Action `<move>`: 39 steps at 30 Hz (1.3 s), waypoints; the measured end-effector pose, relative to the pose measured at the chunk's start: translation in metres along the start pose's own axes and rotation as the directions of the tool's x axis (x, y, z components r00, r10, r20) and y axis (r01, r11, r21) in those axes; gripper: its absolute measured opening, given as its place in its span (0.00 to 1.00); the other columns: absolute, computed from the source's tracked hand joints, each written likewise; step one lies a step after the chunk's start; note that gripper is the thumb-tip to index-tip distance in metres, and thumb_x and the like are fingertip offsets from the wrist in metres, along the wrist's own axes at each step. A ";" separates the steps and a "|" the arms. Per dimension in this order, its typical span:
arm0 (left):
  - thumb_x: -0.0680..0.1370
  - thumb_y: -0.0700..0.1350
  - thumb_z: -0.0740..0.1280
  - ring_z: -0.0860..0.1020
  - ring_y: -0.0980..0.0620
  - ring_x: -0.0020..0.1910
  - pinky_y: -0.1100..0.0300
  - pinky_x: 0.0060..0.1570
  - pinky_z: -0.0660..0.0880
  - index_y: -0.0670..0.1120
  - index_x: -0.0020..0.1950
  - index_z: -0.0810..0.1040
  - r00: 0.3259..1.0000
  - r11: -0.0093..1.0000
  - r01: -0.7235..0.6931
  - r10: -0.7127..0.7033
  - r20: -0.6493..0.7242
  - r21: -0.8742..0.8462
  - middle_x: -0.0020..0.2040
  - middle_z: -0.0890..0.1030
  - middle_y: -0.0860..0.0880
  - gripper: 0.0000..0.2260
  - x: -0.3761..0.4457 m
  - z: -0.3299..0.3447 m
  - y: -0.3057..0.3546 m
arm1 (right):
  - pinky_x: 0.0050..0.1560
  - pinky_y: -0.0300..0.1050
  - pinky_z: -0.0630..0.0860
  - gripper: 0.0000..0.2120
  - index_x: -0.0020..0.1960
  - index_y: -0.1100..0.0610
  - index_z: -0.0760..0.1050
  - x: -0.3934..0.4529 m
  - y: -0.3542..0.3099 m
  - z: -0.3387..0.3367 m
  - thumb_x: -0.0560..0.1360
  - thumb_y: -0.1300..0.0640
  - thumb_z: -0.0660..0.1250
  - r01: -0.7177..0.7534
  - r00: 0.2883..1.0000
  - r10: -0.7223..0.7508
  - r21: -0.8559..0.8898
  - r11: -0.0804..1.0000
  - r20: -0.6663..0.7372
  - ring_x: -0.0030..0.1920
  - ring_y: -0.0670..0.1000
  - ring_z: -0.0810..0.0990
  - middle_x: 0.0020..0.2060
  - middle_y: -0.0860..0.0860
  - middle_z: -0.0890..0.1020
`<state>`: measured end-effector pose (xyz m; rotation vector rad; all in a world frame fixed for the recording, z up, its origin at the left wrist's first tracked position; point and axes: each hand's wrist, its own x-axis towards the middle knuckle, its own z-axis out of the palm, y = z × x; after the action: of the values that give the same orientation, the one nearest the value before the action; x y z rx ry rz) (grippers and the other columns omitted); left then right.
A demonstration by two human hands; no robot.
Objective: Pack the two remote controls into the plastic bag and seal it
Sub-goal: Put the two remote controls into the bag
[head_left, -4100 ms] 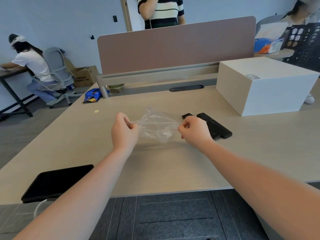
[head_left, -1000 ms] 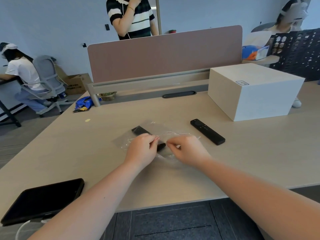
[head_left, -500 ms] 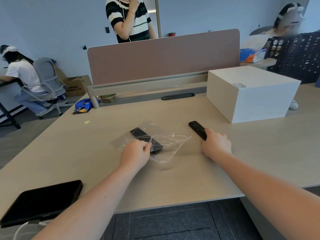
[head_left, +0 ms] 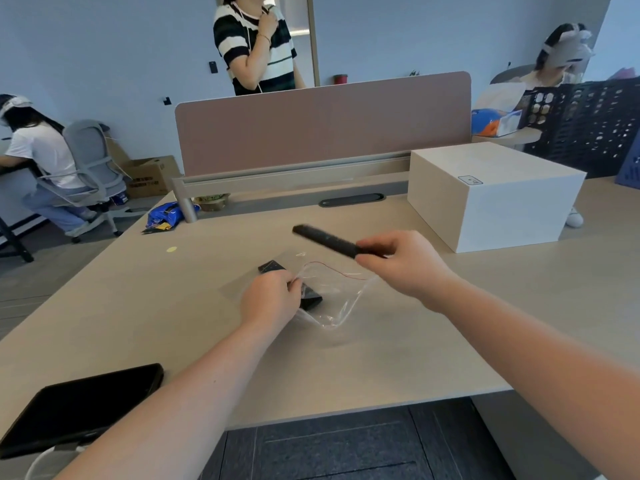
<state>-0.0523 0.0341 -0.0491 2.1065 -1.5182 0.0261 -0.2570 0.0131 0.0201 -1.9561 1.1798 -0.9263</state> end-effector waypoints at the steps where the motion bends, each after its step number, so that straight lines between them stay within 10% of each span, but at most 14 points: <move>1: 0.77 0.48 0.61 0.78 0.42 0.40 0.55 0.36 0.75 0.46 0.41 0.81 1.000 1.000 0.015 -0.015 -0.007 0.004 0.38 0.82 0.46 0.12 0.001 -0.002 0.002 | 0.37 0.39 0.72 0.08 0.51 0.53 0.83 -0.005 -0.004 -0.002 0.74 0.58 0.68 -0.008 0.999 0.010 -0.037 0.999 0.051 0.42 0.52 0.78 0.44 0.56 0.84; 17: 0.77 0.46 0.62 0.75 0.41 0.35 0.55 0.29 0.66 0.41 0.35 0.78 0.996 0.997 -0.061 0.057 -0.072 -0.053 0.33 0.80 0.42 0.14 -0.007 -0.014 0.017 | 0.37 0.44 0.68 0.10 0.47 0.62 0.78 -0.013 0.033 0.037 0.75 0.59 0.60 0.144 0.990 -0.126 -0.551 0.822 0.069 0.43 0.57 0.75 0.43 0.57 0.82; 28: 0.76 0.46 0.64 0.77 0.43 0.38 0.52 0.34 0.75 0.45 0.38 0.81 0.989 0.989 -0.132 0.127 -0.080 -0.061 0.35 0.81 0.46 0.10 -0.011 -0.014 0.000 | 0.64 0.47 0.69 0.16 0.62 0.60 0.74 0.002 0.059 0.073 0.75 0.58 0.65 0.192 0.971 -0.087 -0.511 0.838 0.222 0.66 0.58 0.67 0.66 0.57 0.69; 39: 0.76 0.46 0.63 0.74 0.47 0.37 0.54 0.32 0.70 0.47 0.38 0.80 0.979 0.977 -0.201 0.199 -0.035 -0.065 0.34 0.80 0.49 0.10 -0.013 -0.008 -0.003 | 0.48 0.50 0.75 0.17 0.55 0.60 0.75 -0.004 0.062 0.070 0.78 0.47 0.62 0.063 0.989 0.044 -0.669 0.741 0.143 0.56 0.59 0.73 0.53 0.58 0.72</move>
<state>-0.0520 0.0501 -0.0474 1.8854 -1.6850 0.0752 -0.2273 0.0056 -0.0689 -2.5391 1.5599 -0.3393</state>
